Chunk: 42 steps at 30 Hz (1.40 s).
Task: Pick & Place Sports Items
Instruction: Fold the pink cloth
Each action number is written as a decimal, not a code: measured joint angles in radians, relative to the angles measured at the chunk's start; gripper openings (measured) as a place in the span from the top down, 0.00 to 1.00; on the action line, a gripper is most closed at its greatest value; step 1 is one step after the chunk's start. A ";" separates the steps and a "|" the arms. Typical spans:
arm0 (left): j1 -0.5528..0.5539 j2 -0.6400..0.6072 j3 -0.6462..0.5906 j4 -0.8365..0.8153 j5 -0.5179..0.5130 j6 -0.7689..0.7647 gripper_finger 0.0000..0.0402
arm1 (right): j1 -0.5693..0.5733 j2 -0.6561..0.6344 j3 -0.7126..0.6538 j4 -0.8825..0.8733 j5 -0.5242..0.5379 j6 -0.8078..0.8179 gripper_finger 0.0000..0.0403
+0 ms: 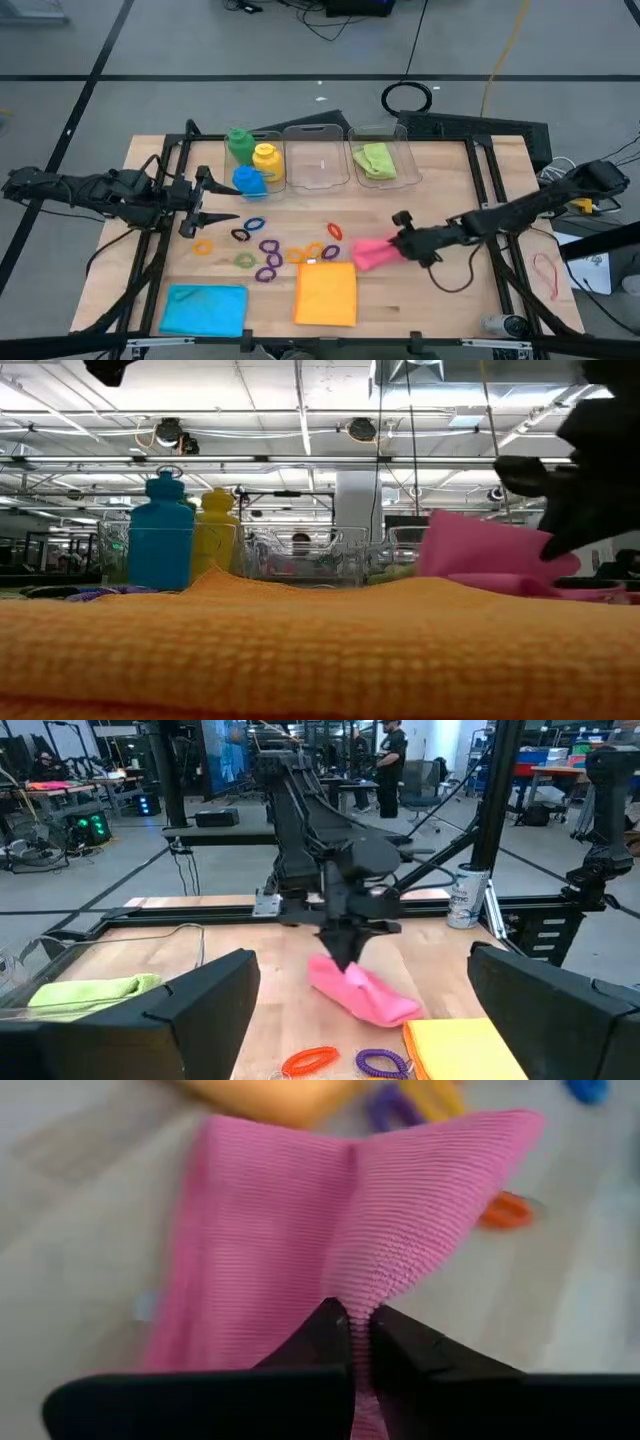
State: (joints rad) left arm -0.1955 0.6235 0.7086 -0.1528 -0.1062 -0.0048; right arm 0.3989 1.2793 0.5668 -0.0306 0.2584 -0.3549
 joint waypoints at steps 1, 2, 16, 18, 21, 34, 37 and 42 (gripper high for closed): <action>0.000 0.000 0.000 0.000 0.000 0.000 0.26 | 0.004 0.000 -0.012 0.019 -0.016 -0.005 1.00; 0.000 0.000 0.000 0.000 0.000 0.000 0.26 | 0.006 0.000 -0.023 0.036 -0.030 -0.006 1.00; 0.000 0.000 0.000 0.000 0.000 0.000 0.26 | 0.010 0.000 -0.068 0.085 -0.288 0.003 1.00; 0.000 0.000 0.000 0.000 0.000 0.000 0.26 | 0.007 0.000 -0.068 0.084 -0.312 0.003 1.00; 0.001 0.000 0.000 0.000 0.000 0.000 0.26 | 0.006 0.000 -0.068 0.084 -0.311 0.003 1.00; 0.000 0.000 0.000 0.000 0.000 0.000 0.26 | 0.009 0.000 -0.068 0.083 -0.335 0.107 0.70; 0.000 0.000 0.000 0.000 0.000 0.000 0.26 | 0.009 0.000 -0.068 0.083 -0.428 0.081 0.65; 0.000 0.000 0.000 0.000 0.000 0.000 0.26 | 0.009 0.000 -0.068 0.123 -0.516 0.100 0.65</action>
State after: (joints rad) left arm -0.1955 0.6235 0.7086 -0.1528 -0.1062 -0.0044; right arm 0.4076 1.2797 0.4992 0.0924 -0.2573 -0.2548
